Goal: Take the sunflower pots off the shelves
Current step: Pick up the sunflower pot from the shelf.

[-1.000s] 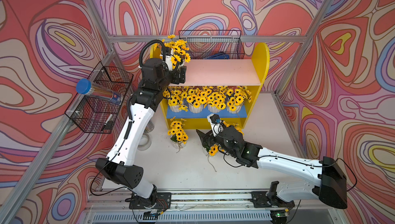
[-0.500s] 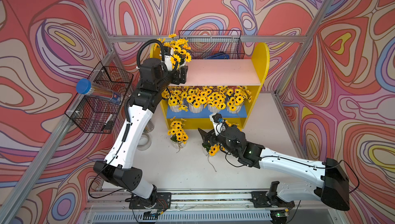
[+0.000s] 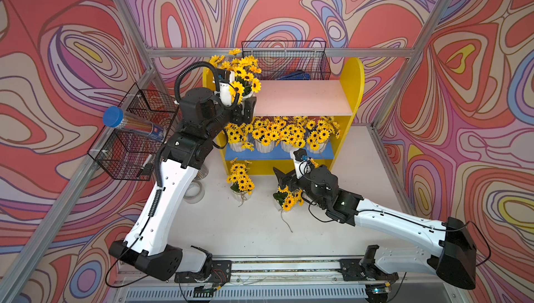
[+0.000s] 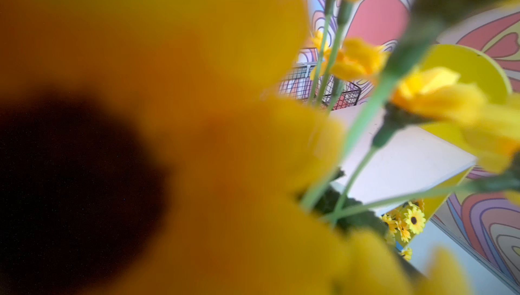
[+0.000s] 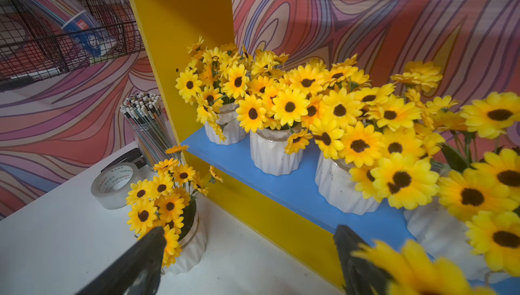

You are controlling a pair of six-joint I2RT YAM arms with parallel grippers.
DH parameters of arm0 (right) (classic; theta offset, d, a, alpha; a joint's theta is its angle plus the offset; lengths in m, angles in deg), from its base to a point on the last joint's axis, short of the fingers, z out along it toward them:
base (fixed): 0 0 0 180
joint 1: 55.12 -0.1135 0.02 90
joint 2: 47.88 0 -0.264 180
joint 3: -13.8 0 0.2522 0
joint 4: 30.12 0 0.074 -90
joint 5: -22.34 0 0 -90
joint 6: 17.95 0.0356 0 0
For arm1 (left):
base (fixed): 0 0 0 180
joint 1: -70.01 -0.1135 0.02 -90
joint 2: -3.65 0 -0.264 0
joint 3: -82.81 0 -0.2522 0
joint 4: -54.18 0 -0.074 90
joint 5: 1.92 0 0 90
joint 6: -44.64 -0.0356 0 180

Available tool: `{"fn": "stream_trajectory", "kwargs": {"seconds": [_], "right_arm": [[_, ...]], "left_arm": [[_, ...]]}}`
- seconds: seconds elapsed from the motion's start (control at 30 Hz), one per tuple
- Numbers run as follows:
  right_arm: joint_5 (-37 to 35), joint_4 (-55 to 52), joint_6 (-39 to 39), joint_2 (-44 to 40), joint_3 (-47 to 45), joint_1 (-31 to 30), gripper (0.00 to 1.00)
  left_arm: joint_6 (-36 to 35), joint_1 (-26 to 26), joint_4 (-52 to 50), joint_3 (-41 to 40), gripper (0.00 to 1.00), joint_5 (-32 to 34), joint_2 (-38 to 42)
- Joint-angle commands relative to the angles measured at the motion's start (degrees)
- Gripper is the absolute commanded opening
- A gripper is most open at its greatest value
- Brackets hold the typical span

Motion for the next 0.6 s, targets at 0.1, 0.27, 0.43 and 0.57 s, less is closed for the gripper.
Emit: {"fn": "stream_trajectory", "kwargs": {"seconds": [0.1,0.27,0.43,0.57], "right_arm": [[-0.59,0.56,-0.99,-2.07,0.21,0.34,0.96],[-2.45,0.00,-1.87,-3.77,0.17,0.44,0.96],[-4.03,-1.33,-2.36,-5.73,-0.15,1.20,0.96],[-5.22,-2.36,-2.67,-7.04,-0.16,2.00,0.96]], "left_arm": [[-0.93,2.10,0.93,0.55,0.00,-0.45,3.89],[-0.82,3.93,-1.49,-1.62,0.00,-0.13,6.80],[0.64,4.62,-2.64,-7.48,0.00,-0.71,12.21],[1.61,5.77,-3.96,-12.04,0.00,-0.95,15.84]]}}
